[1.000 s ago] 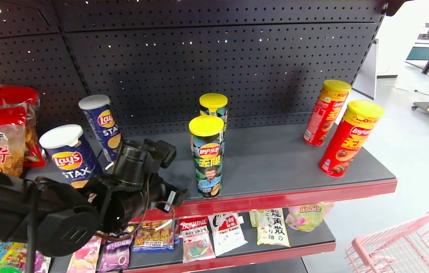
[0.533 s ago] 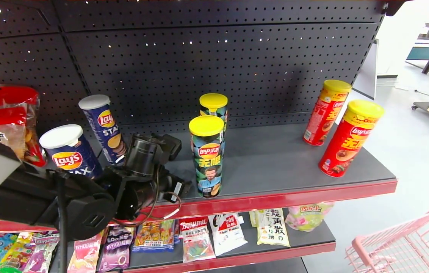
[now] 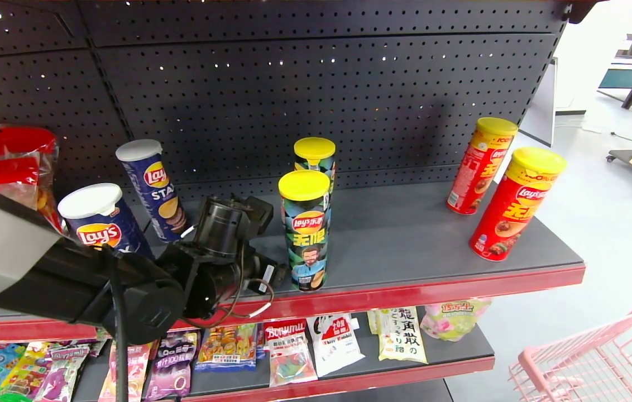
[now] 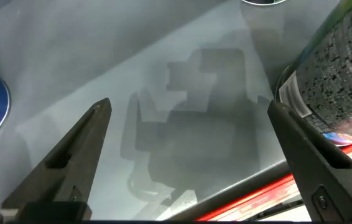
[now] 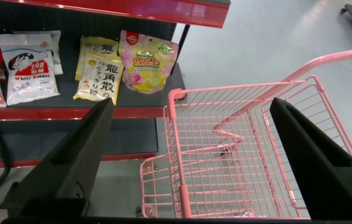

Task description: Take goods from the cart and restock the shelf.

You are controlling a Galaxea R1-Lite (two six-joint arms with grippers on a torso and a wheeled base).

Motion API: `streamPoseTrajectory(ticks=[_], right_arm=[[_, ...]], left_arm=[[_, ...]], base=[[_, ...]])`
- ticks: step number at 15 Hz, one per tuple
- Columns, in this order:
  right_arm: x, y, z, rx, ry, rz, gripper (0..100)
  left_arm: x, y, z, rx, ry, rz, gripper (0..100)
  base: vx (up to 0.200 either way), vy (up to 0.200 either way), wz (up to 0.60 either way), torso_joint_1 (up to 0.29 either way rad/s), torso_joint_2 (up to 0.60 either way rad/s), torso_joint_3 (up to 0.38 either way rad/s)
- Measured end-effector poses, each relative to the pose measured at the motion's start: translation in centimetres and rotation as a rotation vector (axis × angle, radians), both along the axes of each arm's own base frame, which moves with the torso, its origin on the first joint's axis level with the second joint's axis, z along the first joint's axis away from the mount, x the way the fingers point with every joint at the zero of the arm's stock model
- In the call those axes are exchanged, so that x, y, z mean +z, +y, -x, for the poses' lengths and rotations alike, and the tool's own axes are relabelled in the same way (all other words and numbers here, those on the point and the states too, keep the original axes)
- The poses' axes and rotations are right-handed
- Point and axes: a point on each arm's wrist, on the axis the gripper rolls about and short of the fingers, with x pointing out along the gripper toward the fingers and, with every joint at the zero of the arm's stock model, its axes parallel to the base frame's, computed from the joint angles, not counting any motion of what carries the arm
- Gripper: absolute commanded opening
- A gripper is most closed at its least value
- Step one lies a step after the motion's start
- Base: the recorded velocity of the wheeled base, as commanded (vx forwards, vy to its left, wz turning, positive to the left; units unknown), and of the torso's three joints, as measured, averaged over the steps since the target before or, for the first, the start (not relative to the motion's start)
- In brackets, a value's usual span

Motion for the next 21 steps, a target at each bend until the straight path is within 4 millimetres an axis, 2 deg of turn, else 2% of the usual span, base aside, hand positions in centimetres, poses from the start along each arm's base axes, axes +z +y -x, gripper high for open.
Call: streamPoseTrajectory(ticks=[11, 15, 18, 21], right_arm=[[0.0, 0.0, 0.0, 0.0, -0.001, 0.0, 100], [0.0, 0.0, 0.0, 0.001, 0.002, 0.0, 100], [-0.3, 0.0, -0.1, 0.002, 0.012, 0.0, 100], [-0.7, 0.0, -0.1, 0.004, 0.028, 0.0, 100]], left_arm=[[0.0, -0.8, -0.8, -0.004, -0.012, 0.008, 100], [0.2, -0.5, -0.5, 0.01, -0.008, 0.028, 100], [1.6, 0.3, 1.4, 0.001, -0.024, 0.047, 100], [3.4, 1.8, 5.1, -0.03, -0.044, 0.065, 100]], base=[[0.0, 0.0, 0.0, 0.0, 0.0, 0.0], [0.0, 0.0, 0.0, 0.0, 0.0, 0.0], [0.0, 0.0, 0.0, 0.0, 0.0, 0.0], [0.0, 0.0, 0.0, 0.0, 0.0, 0.0]])
